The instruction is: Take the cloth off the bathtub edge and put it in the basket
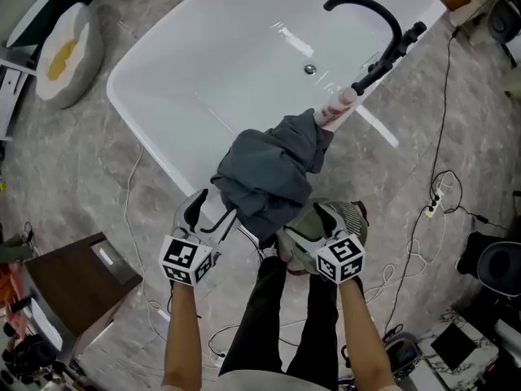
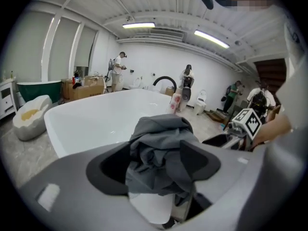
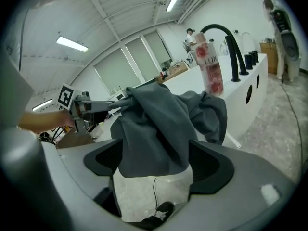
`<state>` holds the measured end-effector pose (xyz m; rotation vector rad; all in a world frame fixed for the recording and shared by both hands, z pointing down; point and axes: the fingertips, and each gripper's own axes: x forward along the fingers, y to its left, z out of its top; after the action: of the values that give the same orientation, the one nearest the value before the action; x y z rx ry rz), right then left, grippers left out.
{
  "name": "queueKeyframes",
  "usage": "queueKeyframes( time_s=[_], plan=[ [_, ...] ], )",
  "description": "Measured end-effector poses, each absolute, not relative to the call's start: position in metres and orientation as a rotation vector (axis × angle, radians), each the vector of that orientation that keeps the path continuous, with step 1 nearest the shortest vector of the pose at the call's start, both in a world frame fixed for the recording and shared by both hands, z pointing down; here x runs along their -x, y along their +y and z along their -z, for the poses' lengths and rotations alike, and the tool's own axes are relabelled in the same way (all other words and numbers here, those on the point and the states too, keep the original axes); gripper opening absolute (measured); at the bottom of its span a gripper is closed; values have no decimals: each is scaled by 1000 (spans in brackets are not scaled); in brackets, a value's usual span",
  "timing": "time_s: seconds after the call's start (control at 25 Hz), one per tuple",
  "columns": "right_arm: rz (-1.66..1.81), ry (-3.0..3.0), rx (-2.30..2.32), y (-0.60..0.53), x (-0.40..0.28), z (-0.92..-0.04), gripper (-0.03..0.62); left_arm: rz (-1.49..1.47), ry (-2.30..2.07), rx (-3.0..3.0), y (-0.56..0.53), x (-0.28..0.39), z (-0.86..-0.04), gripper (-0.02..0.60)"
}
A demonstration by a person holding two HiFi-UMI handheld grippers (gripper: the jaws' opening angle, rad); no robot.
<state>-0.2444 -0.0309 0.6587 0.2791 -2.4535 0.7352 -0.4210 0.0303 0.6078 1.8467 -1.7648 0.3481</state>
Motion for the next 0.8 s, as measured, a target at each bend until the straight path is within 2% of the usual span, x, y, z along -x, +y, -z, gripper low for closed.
queueKeyframes(
  time_s=[0.12, 0.28, 0.32, 0.68, 0.8],
  plan=[
    [-840, -2426, -254, -27, 253, -674, 476, -339, -1594, -1948, 13, 417, -621, 470],
    [-919, -2410, -200, -26, 275, -690, 551, -507, -1337, -2007, -3, 412, -661, 627],
    [-928, -2404, -202, -28, 280, -695, 560, -549, -1269, -2012, -6, 409, -672, 641],
    [-1029, -2293, -247, -33, 312, -740, 571, -793, -894, -2026, -37, 388, -734, 643],
    [-1016, -2261, -190, -30, 321, -750, 571, -796, -808, -2014, -38, 383, -745, 643]
  ],
)
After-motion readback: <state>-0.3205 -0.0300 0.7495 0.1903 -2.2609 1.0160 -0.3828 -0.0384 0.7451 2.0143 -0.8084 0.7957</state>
